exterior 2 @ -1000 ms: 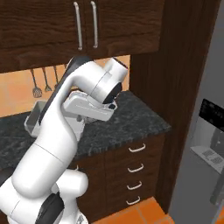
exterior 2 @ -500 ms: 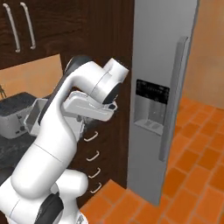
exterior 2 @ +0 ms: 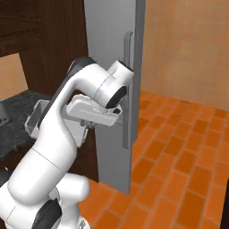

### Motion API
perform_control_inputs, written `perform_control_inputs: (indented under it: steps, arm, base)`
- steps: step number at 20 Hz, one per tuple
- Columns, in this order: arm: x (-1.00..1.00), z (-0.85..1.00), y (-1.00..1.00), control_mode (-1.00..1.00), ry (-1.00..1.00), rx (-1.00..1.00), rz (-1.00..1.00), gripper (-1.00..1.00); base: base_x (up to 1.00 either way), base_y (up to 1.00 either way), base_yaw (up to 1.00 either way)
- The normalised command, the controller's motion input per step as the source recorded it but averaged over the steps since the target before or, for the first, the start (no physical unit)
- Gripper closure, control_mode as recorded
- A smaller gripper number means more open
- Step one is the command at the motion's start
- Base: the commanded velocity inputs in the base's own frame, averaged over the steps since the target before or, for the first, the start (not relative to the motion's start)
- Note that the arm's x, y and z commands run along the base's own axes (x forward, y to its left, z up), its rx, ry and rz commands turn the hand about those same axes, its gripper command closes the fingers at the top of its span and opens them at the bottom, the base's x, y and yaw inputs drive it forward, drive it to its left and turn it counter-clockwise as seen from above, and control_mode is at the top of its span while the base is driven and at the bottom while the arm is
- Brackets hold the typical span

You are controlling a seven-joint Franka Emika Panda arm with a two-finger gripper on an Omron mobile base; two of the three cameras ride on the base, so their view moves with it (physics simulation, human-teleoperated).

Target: Take the meat container that has the shrimp and place it on the second highest rack of the freezer. Then take the vegetable container that has the squashs and place it on the highest rack of the freezer.

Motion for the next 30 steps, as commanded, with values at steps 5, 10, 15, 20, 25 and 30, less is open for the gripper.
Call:
perform_control_inputs:
  steps: [5, 10, 15, 20, 25, 30]
  arm:
    - [0.0, 0.0, 0.0, 1.0, 0.0, 0.0, 0.0, 1.0]
    - [0.0, 0.0, 0.0, 1.0, 0.0, 0.0, 0.0, 1.0]
    - [0.0, 0.0, 0.0, 1.0, 0.0, 0.0, 0.0, 1.0]
    - [0.0, 0.0, 0.0, 1.0, 0.0, 0.0, 0.0, 1.0]
    - [0.0, 0.0, 0.0, 1.0, 0.0, 0.0, 0.0, 1.0]
    - [0.0, 0.0, 0.0, 1.0, 0.0, 0.0, 0.0, 1.0]
  base:
    - [0.19, -0.8, -0.02]
    - [0.37, -0.6, -0.18]
    - [0.21, -0.57, -0.25]
    - [0.49, -0.42, -0.16]
    - [0.9, -0.42, -0.14]
    - [0.85, -0.71, -0.04]
